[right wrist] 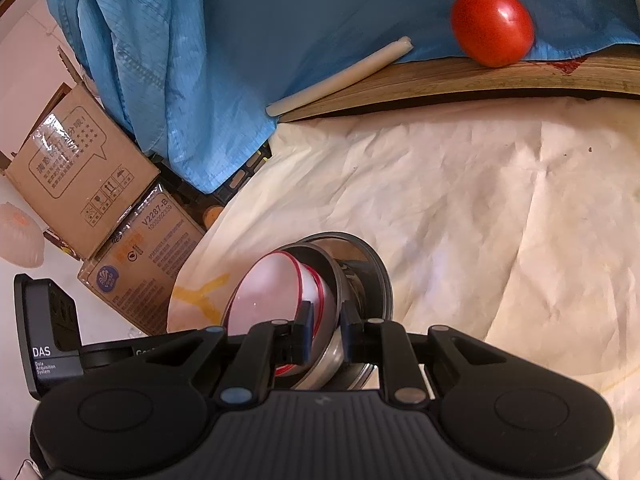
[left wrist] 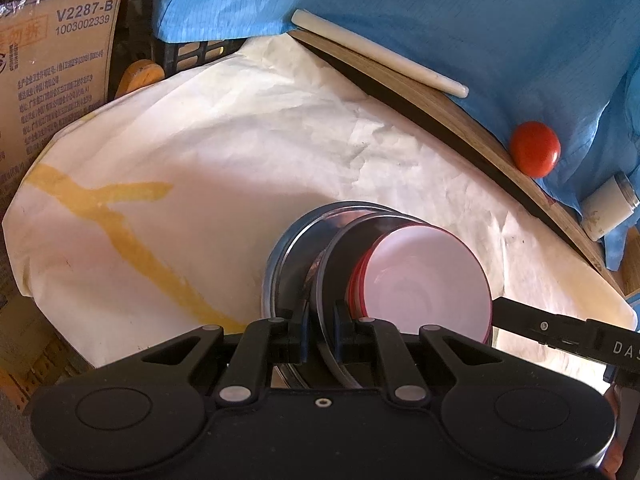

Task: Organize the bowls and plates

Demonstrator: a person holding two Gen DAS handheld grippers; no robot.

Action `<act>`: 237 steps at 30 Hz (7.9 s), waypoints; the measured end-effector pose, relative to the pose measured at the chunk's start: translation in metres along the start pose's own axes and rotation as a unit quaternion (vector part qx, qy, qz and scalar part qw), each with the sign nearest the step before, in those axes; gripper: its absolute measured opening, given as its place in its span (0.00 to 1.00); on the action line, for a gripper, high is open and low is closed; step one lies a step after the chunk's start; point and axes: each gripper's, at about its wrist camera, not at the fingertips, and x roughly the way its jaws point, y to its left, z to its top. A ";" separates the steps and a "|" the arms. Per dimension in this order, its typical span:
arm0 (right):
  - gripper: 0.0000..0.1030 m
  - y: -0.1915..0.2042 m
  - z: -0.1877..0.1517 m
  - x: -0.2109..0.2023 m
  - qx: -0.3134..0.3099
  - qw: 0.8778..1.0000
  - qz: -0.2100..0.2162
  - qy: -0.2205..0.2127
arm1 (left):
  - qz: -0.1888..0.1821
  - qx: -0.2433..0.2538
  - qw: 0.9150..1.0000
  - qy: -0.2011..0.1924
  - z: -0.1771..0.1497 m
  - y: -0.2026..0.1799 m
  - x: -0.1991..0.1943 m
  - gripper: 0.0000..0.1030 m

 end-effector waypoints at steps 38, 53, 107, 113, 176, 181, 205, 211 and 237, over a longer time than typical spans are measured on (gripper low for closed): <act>0.43 0.008 -0.018 0.002 0.002 0.996 -0.078 -0.051 | -0.035 0.018 0.997 -0.062 -0.008 0.017 -0.012 0.30; 0.66 0.020 -0.029 -0.011 -0.015 0.990 -0.112 -0.079 | -0.045 0.033 0.993 -0.102 -0.017 0.027 -0.031 0.52; 1.00 0.089 -0.231 -0.048 -0.123 0.873 -0.288 -0.375 | -0.037 0.148 0.937 -0.314 -0.157 0.059 -0.090 0.99; 1.00 0.086 -0.244 -0.044 -0.127 0.863 -0.297 -0.389 | -0.034 0.143 0.936 -0.319 -0.171 0.062 -0.085 0.99; 1.00 0.075 -0.263 -0.033 -0.136 0.870 -0.287 -0.378 | -0.021 0.131 0.945 -0.299 -0.192 0.076 -0.074 0.99; 1.00 0.075 -0.263 -0.033 -0.137 0.870 -0.286 -0.378 | -0.022 0.133 0.945 -0.299 -0.193 0.076 -0.074 0.99; 1.00 0.080 -0.266 -0.033 -0.140 0.868 -0.287 -0.380 | -0.023 0.132 0.945 -0.299 -0.193 0.077 -0.074 0.99; 1.00 0.081 -0.267 -0.032 -0.140 0.869 -0.287 -0.378 | -0.022 0.131 0.945 -0.299 -0.194 0.077 -0.074 0.99; 1.00 0.082 -0.268 -0.031 -0.140 0.869 -0.287 -0.377 | -0.022 0.131 0.945 -0.299 -0.194 0.076 -0.074 0.99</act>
